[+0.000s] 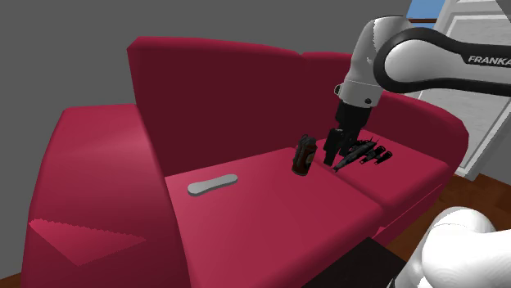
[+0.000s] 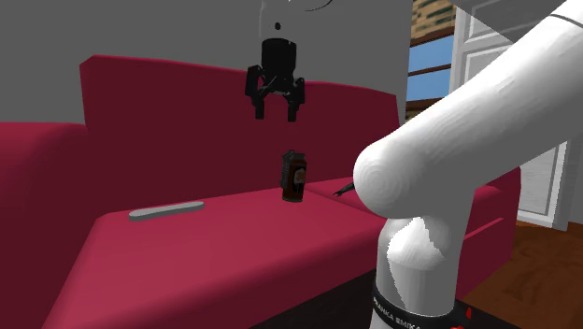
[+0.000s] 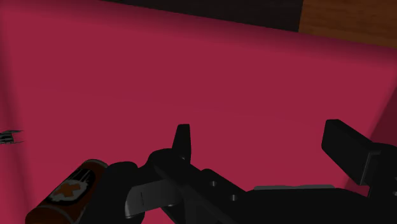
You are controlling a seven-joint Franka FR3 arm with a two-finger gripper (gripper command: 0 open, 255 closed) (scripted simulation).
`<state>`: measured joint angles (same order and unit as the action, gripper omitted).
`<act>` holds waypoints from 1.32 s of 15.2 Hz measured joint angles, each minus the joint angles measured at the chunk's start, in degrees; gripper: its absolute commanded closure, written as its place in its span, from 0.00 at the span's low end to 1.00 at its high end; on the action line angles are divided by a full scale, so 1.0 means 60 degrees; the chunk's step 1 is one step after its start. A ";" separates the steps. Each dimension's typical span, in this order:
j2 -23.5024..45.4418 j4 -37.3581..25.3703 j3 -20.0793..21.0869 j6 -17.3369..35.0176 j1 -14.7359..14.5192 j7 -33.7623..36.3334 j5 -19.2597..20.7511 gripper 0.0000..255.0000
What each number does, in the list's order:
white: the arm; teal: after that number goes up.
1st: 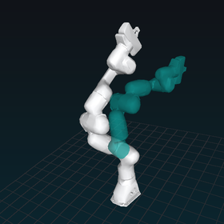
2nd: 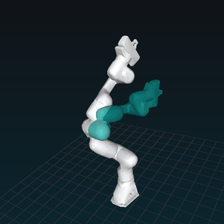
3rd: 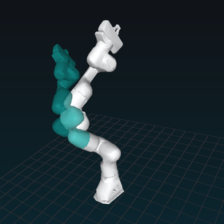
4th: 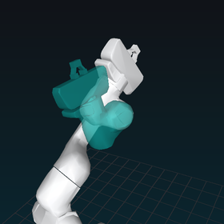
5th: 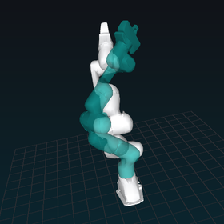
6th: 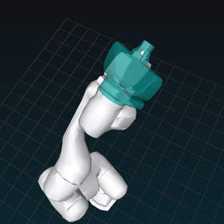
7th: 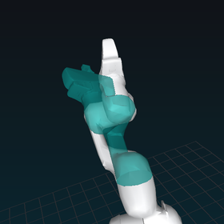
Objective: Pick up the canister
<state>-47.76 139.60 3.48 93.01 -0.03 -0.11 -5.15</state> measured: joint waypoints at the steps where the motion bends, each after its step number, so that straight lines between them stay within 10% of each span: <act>1: 0.0000 0.0000 0.0000 0.0000 0.0000 0.0000 0.0000 0.00; 20: 0.5130 -0.2286 -0.3053 0.2037 -0.0559 -0.8327 0.3029 0.00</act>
<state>-16.98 125.89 -14.84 105.23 -3.38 -50.07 13.02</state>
